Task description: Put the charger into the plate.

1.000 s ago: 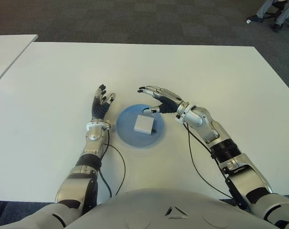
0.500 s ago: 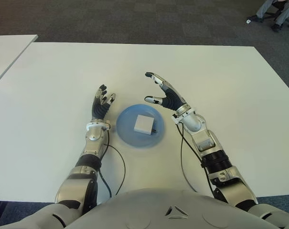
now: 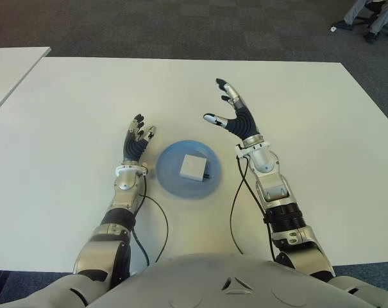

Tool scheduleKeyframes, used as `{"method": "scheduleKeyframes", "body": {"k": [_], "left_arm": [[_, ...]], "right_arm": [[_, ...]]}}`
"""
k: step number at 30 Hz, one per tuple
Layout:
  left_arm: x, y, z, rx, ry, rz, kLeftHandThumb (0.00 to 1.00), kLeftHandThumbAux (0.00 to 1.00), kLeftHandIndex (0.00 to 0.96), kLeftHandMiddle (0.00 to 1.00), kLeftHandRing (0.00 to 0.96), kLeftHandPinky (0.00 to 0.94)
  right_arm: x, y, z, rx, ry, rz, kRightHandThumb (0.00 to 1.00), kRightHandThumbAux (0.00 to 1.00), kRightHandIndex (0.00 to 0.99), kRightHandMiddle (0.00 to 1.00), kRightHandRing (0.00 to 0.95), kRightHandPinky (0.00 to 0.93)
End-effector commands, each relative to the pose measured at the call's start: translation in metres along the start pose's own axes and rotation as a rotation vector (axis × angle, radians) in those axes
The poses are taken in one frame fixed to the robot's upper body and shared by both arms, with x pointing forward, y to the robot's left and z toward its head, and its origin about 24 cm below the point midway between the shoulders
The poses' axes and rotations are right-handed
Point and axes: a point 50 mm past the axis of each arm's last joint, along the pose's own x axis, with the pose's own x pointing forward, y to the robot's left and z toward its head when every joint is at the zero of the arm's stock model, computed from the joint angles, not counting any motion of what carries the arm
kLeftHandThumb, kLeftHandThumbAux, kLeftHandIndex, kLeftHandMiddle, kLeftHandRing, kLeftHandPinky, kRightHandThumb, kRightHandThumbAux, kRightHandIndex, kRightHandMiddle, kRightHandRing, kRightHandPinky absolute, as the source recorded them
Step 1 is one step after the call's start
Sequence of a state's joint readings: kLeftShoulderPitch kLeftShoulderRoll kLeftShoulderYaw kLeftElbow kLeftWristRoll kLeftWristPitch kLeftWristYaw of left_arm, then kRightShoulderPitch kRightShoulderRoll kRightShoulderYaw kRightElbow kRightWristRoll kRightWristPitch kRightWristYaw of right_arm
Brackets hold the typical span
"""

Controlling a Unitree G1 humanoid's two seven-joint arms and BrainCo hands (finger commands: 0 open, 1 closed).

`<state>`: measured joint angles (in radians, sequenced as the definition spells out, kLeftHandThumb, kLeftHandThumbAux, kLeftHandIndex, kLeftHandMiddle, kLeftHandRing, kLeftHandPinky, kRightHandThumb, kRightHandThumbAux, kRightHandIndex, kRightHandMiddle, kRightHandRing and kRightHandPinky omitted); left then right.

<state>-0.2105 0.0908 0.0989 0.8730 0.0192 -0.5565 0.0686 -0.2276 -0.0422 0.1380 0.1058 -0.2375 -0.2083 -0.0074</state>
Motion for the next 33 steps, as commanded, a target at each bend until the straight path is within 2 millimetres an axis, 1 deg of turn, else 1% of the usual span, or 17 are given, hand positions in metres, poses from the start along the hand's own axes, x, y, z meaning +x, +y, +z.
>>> {"method": "scheduleKeyframes", "body": {"k": [1, 5, 10, 12, 20, 27, 33], "left_arm": [[-0.031, 0.004, -0.042, 0.016, 0.211, -0.014, 0.000, 0.565, 0.023, 0.088, 0.081, 0.081], [-0.033, 0.006, -0.042, 0.020, 0.201, -0.014, 0.000, 0.563, 0.025, 0.093, 0.088, 0.098], [-0.035, 0.008, -0.042, 0.033, 0.177, -0.026, 0.000, 0.551, 0.034, 0.106, 0.104, 0.117], [-0.036, 0.008, -0.041, 0.036, 0.170, -0.030, 0.000, 0.546, 0.038, 0.110, 0.109, 0.119], [-0.041, 0.011, -0.041, 0.035, 0.140, -0.036, 0.000, 0.534, 0.056, 0.131, 0.129, 0.138], [-0.046, 0.013, -0.040, 0.041, 0.113, -0.038, 0.000, 0.523, 0.064, 0.140, 0.142, 0.151], [-0.049, 0.014, -0.039, 0.052, 0.102, -0.037, 0.000, 0.514, 0.061, 0.131, 0.133, 0.135]], "right_arm": [[-0.005, 0.004, -0.007, 0.086, 0.050, -0.053, 0.014, 0.606, 0.000, 0.000, 0.000, 0.006], [-0.009, 0.010, -0.012, 0.151, 0.069, -0.101, 0.005, 0.685, 0.000, 0.000, 0.000, 0.001], [-0.013, 0.018, -0.021, 0.181, 0.080, -0.105, 0.000, 0.724, 0.000, 0.000, 0.000, 0.000], [-0.015, 0.020, -0.025, 0.190, 0.083, -0.104, 0.000, 0.727, 0.000, 0.000, 0.000, 0.000], [-0.022, 0.036, -0.053, 0.254, 0.138, -0.074, 0.000, 0.725, 0.000, 0.001, 0.000, 0.000], [-0.025, 0.041, -0.058, 0.279, 0.138, -0.080, 0.000, 0.723, 0.001, 0.004, 0.000, 0.000], [-0.030, 0.043, -0.063, 0.286, 0.152, -0.098, 0.000, 0.703, 0.010, 0.019, 0.000, 0.002]]}}
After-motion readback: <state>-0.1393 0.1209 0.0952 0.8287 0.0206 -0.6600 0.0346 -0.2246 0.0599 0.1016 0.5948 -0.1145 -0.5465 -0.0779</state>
